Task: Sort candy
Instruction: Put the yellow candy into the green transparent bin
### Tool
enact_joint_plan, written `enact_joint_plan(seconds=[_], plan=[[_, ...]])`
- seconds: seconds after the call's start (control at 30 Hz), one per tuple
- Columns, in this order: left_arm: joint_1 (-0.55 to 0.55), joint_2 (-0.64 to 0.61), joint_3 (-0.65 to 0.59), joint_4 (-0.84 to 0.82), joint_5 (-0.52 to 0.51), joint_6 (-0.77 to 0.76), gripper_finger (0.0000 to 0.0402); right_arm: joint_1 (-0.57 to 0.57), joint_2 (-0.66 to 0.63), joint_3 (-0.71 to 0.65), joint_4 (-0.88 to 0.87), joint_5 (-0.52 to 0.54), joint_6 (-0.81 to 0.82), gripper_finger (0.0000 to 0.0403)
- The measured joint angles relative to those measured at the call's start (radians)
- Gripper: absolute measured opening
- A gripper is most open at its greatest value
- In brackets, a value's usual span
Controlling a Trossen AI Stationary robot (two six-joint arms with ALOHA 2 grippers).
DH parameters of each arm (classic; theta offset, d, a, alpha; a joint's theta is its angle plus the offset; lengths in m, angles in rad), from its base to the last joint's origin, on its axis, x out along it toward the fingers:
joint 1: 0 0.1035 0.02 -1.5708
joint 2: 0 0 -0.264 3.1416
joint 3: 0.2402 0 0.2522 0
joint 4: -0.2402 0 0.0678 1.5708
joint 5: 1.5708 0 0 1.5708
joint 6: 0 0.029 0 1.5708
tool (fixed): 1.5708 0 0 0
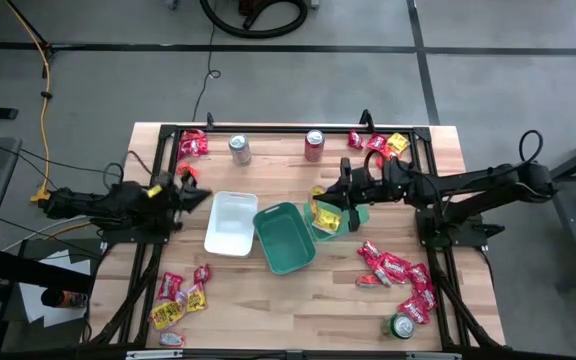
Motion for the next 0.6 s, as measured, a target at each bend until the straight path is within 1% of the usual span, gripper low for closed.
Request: enact_joint_plan(seconds=[0.1, 0.13, 0.17, 0.27, 0.33, 0.4, 0.5, 0.6], plan=[[0.001, 0.006, 0.0, 0.182, -0.167, -0.077, 0.0001, 0.0, 0.0, 0.0, 0.001, 0.019, 0.011, 0.0], [0.004, 0.02, 0.003, 0.228, -0.198, -0.09, 0.0001, 0.0, 0.0, 0.0, 0.001, 0.035, 0.023, 0.0], [0.009, 0.036, 0.01, 0.241, -0.2, -0.104, 0.0001, 0.0, 0.0, 0.0, 0.001, 0.054, 0.036, 0.0], [0.026, 0.131, 0.078, 0.199, -0.113, -0.144, 0.0001, 0.0, 0.0, 0.0, 0.0, 0.101, 0.06, 0.0], [0.039, 0.242, 0.143, 0.158, -0.069, -0.156, 0.0001, -0.007, 0.0, 0.0, 0.0, 0.112, 0.061, 0.0], [0.055, 0.367, 0.21, 0.128, -0.028, -0.124, 0.0001, -0.017, 0.0, 0.0, 0.0, 0.112, 0.066, 0.0], [0.087, 0.537, 0.318, 0.091, 0.026, -0.03, 0.0001, -0.034, 0.0, 0.0, -0.008, 0.113, 0.13, 0.0], [0.118, 0.655, 0.406, 0.087, 0.034, -0.003, 0.0001, -0.04, -0.001, 0.0, -0.115, 0.105, 0.235, 0.0]])
